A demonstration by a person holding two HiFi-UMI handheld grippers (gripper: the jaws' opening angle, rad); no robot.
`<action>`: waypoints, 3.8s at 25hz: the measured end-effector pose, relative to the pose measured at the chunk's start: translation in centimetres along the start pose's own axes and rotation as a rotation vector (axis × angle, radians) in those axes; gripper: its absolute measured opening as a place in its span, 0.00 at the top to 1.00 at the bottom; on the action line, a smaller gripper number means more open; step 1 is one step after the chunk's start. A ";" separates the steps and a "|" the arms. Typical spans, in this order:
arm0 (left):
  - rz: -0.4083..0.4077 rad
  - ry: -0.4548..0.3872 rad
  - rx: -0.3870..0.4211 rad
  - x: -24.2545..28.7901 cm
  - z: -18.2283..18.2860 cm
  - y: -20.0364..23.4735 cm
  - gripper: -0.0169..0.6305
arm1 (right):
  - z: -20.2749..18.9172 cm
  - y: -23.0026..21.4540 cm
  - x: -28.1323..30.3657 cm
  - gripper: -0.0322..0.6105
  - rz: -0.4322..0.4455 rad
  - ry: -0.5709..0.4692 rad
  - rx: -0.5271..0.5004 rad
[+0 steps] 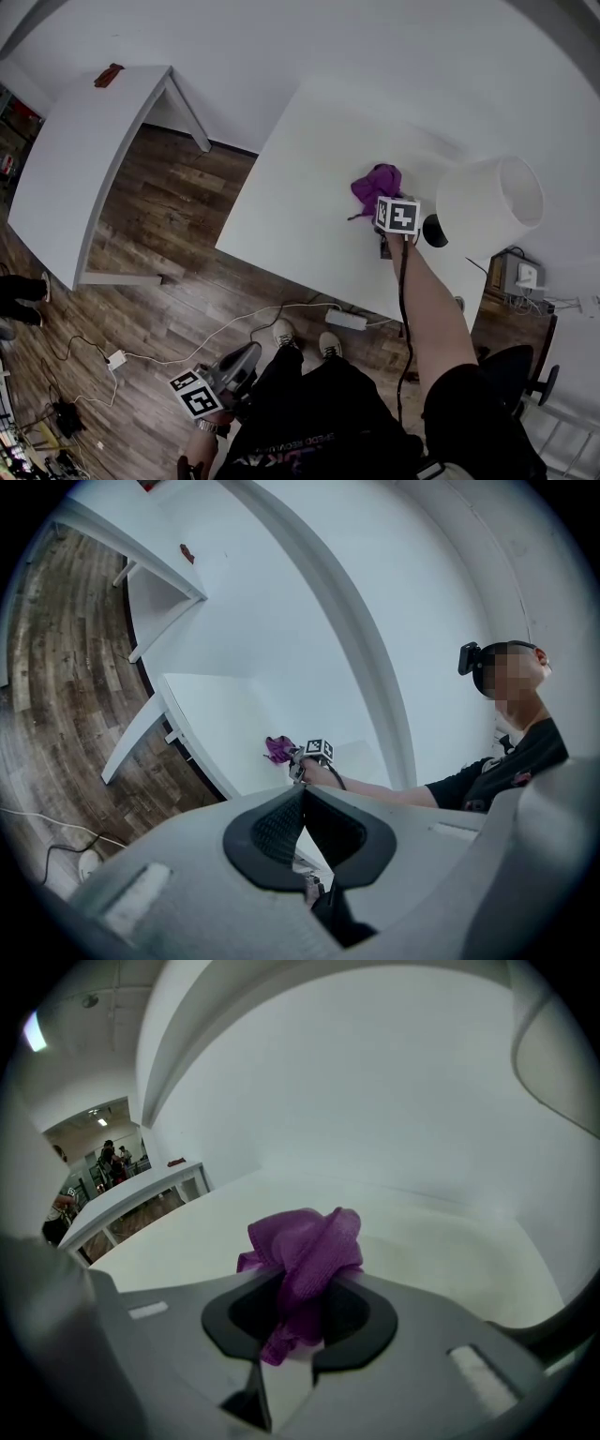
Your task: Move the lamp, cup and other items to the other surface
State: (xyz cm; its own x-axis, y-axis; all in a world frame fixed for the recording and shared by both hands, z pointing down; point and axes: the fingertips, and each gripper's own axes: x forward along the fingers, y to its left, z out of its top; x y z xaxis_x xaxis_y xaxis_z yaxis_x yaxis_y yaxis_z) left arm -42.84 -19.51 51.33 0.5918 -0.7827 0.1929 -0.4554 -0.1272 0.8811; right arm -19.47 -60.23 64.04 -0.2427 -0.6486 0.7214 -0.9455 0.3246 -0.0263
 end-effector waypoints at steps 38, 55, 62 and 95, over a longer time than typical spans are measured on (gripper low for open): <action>-0.030 -0.040 0.123 4.1 -5.8 -8.0 0.98 | -6.4 6.5 -23.6 0.82 0.575 -0.252 0.049; -0.170 0.078 0.113 -1.2 -9.1 -8.6 0.98 | -12.4 12.5 -34.4 0.82 0.546 -0.303 0.131; -0.289 0.217 0.120 -1.8 -13.9 -10.1 0.98 | -17.1 13.7 -39.9 0.82 0.486 -0.338 0.155; -0.563 0.709 0.243 7.9 -40.3 -26.8 0.98 | -38.5 -14.8 -63.4 0.82 -0.033 -0.530 0.540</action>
State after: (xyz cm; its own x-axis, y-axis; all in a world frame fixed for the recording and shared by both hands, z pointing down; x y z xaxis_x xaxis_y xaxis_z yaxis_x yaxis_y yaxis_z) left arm 0.87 2.28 46.61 0.9983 -0.0229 0.0540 -0.0575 -0.5611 0.8258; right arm 18.24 2.60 45.32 -0.1550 -0.9408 0.3016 -0.8961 0.0053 -0.4438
